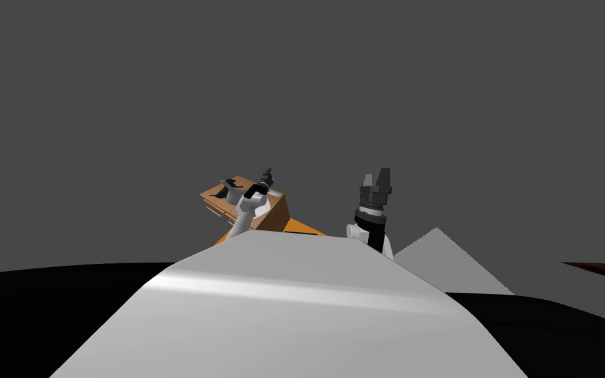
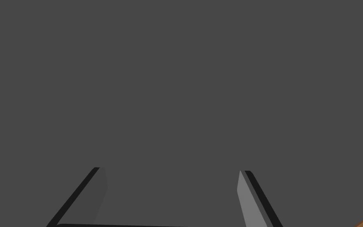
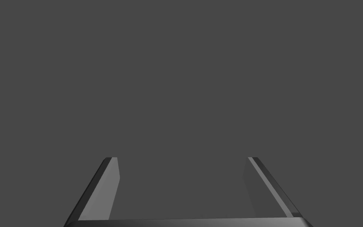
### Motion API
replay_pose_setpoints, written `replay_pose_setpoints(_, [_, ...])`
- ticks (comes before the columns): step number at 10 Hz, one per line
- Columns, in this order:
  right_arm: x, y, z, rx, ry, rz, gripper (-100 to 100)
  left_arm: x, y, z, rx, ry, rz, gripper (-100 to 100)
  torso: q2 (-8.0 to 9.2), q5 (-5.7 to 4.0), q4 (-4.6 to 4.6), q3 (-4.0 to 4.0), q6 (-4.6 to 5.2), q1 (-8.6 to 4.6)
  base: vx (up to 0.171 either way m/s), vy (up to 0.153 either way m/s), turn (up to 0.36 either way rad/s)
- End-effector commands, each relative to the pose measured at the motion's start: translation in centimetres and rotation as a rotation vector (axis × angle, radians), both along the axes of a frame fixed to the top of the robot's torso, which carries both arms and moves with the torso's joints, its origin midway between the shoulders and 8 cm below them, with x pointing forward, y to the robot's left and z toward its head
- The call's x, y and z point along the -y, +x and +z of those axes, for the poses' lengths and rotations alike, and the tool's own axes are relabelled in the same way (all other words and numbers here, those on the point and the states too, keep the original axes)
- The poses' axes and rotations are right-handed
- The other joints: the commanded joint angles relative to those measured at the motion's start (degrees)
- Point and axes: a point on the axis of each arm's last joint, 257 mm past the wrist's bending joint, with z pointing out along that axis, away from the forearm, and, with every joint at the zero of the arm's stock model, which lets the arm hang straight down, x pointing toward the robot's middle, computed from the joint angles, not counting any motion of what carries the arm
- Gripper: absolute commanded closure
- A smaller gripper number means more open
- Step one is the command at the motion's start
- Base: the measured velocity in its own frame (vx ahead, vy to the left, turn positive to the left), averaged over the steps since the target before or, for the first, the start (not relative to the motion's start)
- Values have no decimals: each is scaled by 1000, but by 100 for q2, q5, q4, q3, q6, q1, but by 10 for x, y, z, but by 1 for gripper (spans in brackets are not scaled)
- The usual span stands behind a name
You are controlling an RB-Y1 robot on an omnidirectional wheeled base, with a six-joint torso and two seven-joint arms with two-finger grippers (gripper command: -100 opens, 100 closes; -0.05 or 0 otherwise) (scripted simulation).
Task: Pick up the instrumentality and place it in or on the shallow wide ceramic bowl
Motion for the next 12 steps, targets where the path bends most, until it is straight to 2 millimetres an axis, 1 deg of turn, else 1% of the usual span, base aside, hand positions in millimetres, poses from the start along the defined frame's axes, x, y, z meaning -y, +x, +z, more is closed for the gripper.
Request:
replay_pose_setpoints(1, [0,0,0,0,0,0,0,-6,13,-8,-48,15,2,-100,0,0,0,0,0,0,2,20,-21])
replay_pose_setpoints(2, [0,0,0,0,0,0,0,-10,13,-28,-100,13,9,-100,-1,0,0,0,1,2,3,18,-16])
replay_pose_setpoints(3, [0,0,0,0,0,0,0,-10,13,-33,-118,13,9,-100,-2,0,0,-1,0,1,3,7,-1])
replay_pose_setpoints(4, [0,0,0,0,0,0,0,-17,22,-43,-165,25,13,-100,-1,0,0,0,0,-2,4,12,-27])
replay_pose_setpoints(5, [0,0,0,0,0,0,0,-18,21,-54,-199,24,16,-100,-1,0,0,0,0,1,2,15,-14])
replay_pose_setpoints(6, [0,0,0,0,0,0,0,-24,29,-56,-227,37,17,-100,-1,0,0,0,1,0,6,21,-40])
replay_pose_setpoints(7, [0,0,0,0,0,0,0,-27,27,-75,-279,34,23,-100,-3,0,0,-1,1,2,8,18,-20])
replay_pose_setpoints(8, [0,0,0,0,0,0,0,-27,26,-78,-293,34,23,-100,-3,1,-1,-2,0,2,3,7,4])
replay_pose_setpoints(9, [0,0,0,0,0,0,0,-36,32,-90,-341,43,30,-100,-1,0,0,0,0,-2,6,12,-52])
replay_pose_setpoints(10, [0,0,0,0,0,0,0,-36,29,-99,-372,42,29,-100,-2,-1,0,-1,1,-1,6,15,-24])
replay_pose_setpoints(11, [0,0,0,0,0,0,0,-36,28,-101,-382,42,29,-100,-1,0,0,-1,-1,0,4,7,10])
replay_pose_setpoints(12, [0,0,0,0,0,0,0,-43,33,-110,-431,51,31,-100,0,-1,0,0,-1,-3,11,13,-47])
